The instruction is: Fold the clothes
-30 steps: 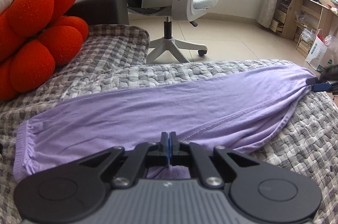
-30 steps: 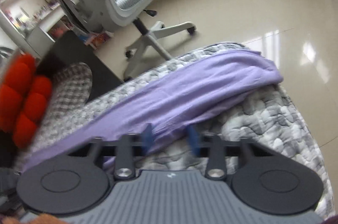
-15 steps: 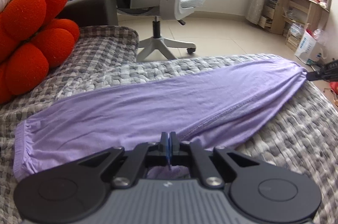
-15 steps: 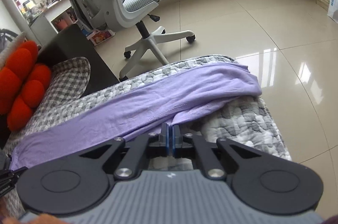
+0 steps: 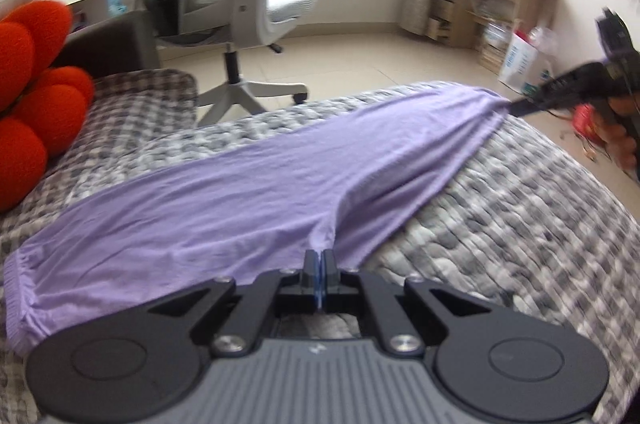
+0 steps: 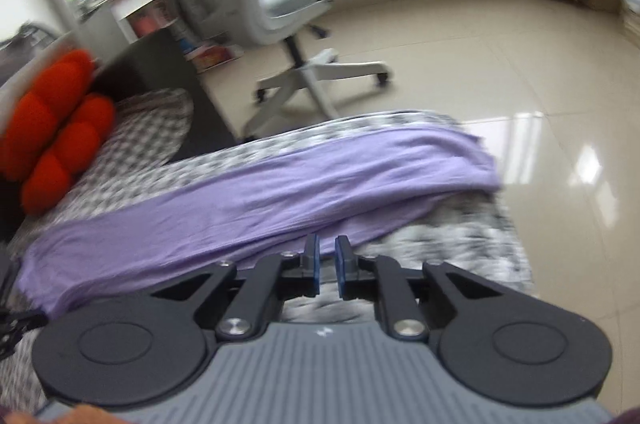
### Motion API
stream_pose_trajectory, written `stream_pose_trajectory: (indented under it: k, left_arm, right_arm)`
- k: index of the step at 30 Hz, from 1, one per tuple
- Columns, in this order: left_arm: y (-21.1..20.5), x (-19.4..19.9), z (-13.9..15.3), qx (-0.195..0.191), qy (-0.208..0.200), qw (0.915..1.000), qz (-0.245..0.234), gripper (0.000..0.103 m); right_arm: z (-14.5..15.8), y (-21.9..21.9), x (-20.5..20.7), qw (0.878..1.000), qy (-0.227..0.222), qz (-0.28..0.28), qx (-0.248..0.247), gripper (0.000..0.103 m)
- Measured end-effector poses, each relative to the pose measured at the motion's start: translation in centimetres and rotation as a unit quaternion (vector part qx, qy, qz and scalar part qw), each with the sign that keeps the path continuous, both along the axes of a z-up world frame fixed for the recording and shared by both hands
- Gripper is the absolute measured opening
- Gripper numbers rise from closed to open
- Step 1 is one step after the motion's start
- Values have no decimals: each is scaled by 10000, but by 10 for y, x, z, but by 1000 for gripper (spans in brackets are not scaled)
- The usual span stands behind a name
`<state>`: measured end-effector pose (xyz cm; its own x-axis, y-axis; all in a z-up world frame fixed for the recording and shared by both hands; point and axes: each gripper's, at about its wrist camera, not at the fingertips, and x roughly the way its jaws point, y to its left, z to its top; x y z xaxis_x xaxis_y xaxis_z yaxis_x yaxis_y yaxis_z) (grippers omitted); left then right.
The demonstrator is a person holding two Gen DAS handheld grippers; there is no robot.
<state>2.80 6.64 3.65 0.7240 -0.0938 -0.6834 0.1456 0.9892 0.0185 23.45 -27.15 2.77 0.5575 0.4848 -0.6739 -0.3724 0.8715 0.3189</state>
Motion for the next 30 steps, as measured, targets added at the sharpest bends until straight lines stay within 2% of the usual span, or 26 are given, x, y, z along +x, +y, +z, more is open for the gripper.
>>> stream_pose_trajectory:
  k: [2, 5, 7, 11, 15, 18, 22, 23, 25, 27, 28, 30]
  left_arm:
    - [-5, -1, -3, 120, 70, 9998, -109, 1]
    - [-11, -4, -9, 272, 193, 9989, -316, 1]
    - [-14, -8, -11, 423, 246, 9978, -458, 1]
    - [-18, -12, -12, 592, 237, 9960, -632, 1]
    - [-21, -14, -12, 723, 194, 9944, -741, 3]
    - [-24, -16, -11, 821, 163, 9931, -822, 3]
    - [-15, -12, -5, 615, 30, 9964, -581, 9]
    - [-15, -11, -6, 626, 31, 9965, -547, 12]
    - [-18, -10, -9, 774, 46, 9955, -548, 29]
    - [-22, -11, -13, 920, 44, 9938, -618, 35]
    - [-24, -10, -14, 987, 26, 9929, -667, 37]
    - [-29, -10, -16, 1062, 2, 9914, -760, 38]
  right_arm:
    - [-2, 12, -2, 9999, 30, 99, -118, 33]
    - [-7, 20, 2, 9995, 34, -133, -292, 34]
    - [-5, 17, 3, 9990, -159, -325, -280, 34]
    - [1, 1, 5, 9984, -226, -500, 143, 34]
    - [-5, -5, 12, 9984, 142, -392, 372, 34]
    - [-5, -3, 14, 9975, 84, -524, 472, 34]
    - [-6, -7, 23, 9880, 336, -846, 1246, 52]
    - [-8, -5, 27, 9872, 426, -928, 1228, 52]
    - [-13, 3, 31, 9893, 433, -1101, 858, 52]
    - [-14, 10, 31, 9916, 305, -1133, 541, 48]
    - [-15, 14, 30, 9924, 239, -1146, 384, 44]
    - [-13, 18, 28, 9930, 118, -1169, 137, 25]
